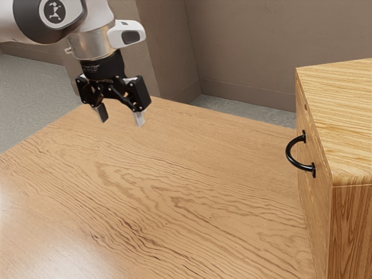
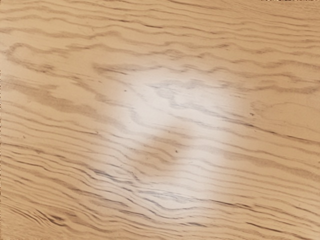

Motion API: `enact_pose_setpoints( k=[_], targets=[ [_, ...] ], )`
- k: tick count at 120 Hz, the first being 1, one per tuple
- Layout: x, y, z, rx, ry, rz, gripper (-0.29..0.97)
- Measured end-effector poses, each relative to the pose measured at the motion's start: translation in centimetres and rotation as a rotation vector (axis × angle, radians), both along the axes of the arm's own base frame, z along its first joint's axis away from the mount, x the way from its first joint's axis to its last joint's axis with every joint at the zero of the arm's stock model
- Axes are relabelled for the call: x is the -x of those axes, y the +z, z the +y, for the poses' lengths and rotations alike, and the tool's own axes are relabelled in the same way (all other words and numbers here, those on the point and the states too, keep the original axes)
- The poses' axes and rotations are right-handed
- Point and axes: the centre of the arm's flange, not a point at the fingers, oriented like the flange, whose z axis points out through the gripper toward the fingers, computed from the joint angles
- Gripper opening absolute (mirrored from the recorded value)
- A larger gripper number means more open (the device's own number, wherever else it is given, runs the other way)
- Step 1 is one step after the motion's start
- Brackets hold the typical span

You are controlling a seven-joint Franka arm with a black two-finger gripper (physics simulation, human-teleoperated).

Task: Pull the drawer handle with one arm to open the drawer

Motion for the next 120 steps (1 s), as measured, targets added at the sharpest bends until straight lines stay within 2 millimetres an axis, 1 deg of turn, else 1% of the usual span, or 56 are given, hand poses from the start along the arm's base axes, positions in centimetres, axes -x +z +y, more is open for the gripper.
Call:
enact_pose_setpoints(
  k=[17, 21, 26, 31, 37, 42, 48, 53, 61, 67, 72, 89, 105, 110, 113, 115, 120],
  targets=[
    [0.1, 0.0, 0.8, 0.0, 0.022, 0.0, 0.68],
    [0.3, 0.3, 0.9, -0.001, 0.024, -0.006, 0.68],
    [0.8, 2.2, 1.0, -0.007, 0.02, -0.045, 0.68],
    [2.5, 5.8, 0.9, -0.011, 0.011, -0.118, 0.68],
    [4.7, 9.4, 0.6, -0.004, -0.002, -0.191, 0.68],
    [5.8, 10.9, 0.2, 0.0, -0.017, -0.222, 0.68],
    [6.3, 11.6, -1.4, 0.003, -0.054, -0.232, 0.68],
    [6.3, 11.6, -3.6, 0.007, -0.106, -0.229, 0.68],
    [6.2, 11.2, -8.2, 0.014, -0.207, -0.22, 0.68],
    [5.9, 10.6, -11.3, 0.017, -0.275, -0.206, 0.68],
    [5.7, 9.9, -13.5, 0.02, -0.321, -0.192, 0.68],
    [6.3, 9.1, -19.3, 0.026, -0.445, -0.178, 0.68],
    [8.2, 9.1, -23.8, 0.026, -0.547, -0.179, 0.68],
    [9.5, 8.5, -24.4, 0.011, -0.565, -0.17, 0.68],
    [9.9, 7.7, -23.7, 0.0, -0.551, -0.158, 0.68],
    [9.6, 6.8, -22.3, -0.008, -0.521, -0.143, 0.67],
    [8.2, 3.9, -17.2, -0.019, -0.406, -0.1, 0.68]
  ],
)
